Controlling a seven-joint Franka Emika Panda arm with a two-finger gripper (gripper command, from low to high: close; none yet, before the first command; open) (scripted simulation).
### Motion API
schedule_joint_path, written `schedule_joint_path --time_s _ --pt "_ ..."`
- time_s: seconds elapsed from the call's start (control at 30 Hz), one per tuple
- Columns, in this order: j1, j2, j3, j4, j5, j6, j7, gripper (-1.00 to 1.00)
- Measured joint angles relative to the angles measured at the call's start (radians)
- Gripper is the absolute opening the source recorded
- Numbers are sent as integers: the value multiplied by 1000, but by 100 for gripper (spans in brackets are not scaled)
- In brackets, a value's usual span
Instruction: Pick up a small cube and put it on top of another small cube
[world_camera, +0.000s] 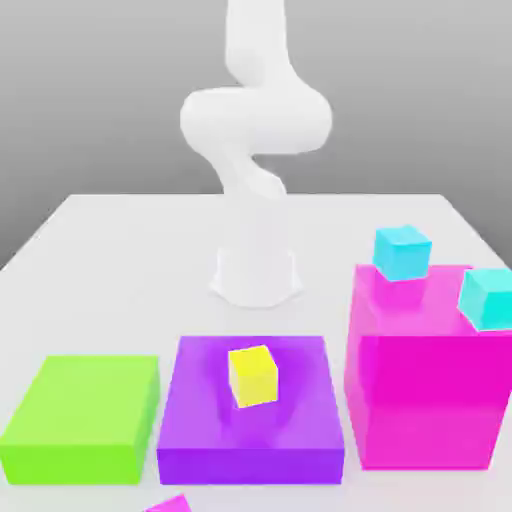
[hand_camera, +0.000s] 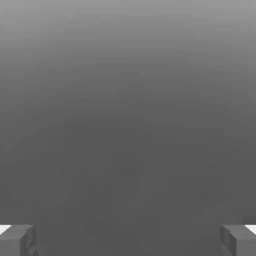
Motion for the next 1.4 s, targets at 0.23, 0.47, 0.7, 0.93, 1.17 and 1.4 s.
schedule_joint_path --time_s 0.23,0.47,0.7,0.93,1.17,1.4 --pt "91 260 -119 16 94 56 -207 0" --pt "137 516 -195 33 200 109 -417 0" --pt "128 765 -213 47 271 168 -605 0" --pt "99 991 -213 56 248 244 -727 0" --pt "58 1221 -188 85 238 378 -804 0" --pt "40 1268 -167 96 256 412 -819 -100"
